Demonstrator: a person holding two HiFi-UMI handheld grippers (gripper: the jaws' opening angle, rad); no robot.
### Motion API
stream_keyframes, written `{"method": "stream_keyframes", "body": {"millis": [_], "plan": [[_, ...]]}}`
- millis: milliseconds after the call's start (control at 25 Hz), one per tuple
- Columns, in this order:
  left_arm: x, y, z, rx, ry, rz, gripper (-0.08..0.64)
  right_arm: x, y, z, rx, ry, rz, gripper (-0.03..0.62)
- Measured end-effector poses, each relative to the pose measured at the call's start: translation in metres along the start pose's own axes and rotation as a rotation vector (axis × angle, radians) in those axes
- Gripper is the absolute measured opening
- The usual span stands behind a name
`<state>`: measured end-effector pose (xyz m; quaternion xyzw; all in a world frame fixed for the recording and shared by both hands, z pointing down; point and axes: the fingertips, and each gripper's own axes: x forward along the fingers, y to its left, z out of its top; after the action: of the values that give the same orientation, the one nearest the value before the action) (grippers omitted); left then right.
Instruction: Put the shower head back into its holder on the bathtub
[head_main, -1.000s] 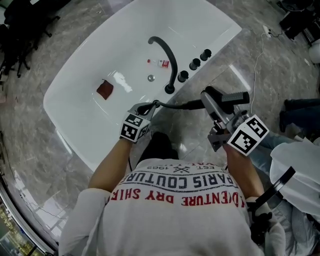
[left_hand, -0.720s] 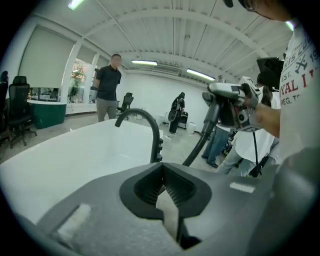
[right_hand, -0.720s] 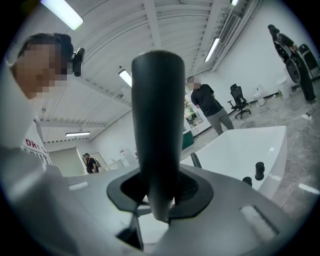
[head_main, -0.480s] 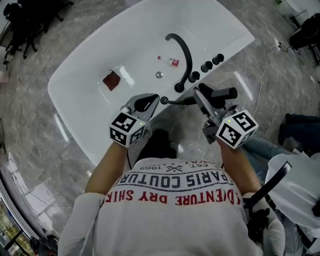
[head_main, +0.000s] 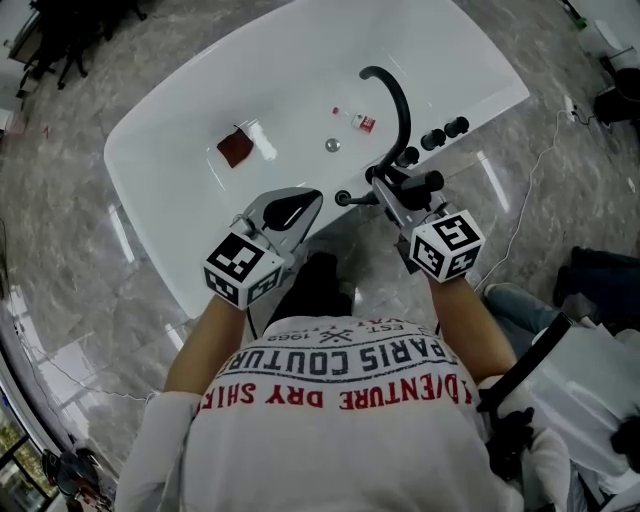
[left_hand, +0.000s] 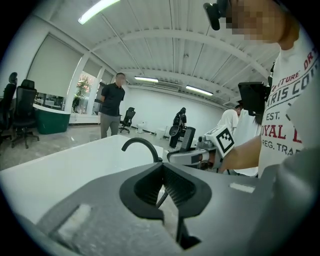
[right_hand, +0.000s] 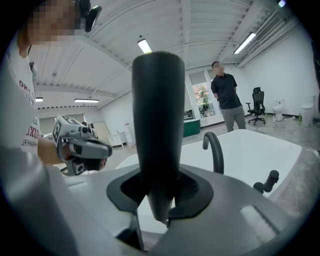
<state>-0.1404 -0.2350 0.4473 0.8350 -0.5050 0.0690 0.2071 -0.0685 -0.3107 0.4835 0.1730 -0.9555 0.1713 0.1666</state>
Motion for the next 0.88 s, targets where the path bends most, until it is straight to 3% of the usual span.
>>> {"method": "stream_keyframes", "body": {"millis": [240,880], "plan": [[-0.017,0.011,0.006,-0.025,-0.032,-0.002,0.002,0.039,-0.005,-0.034,-0.009,0.075,-0.006,0.109],[-0.047,0.037,-0.011,-0.098,-0.048,0.079,0.002,0.109,-0.021,-0.124,-0.027,0.281,-0.023,0.107]]}}
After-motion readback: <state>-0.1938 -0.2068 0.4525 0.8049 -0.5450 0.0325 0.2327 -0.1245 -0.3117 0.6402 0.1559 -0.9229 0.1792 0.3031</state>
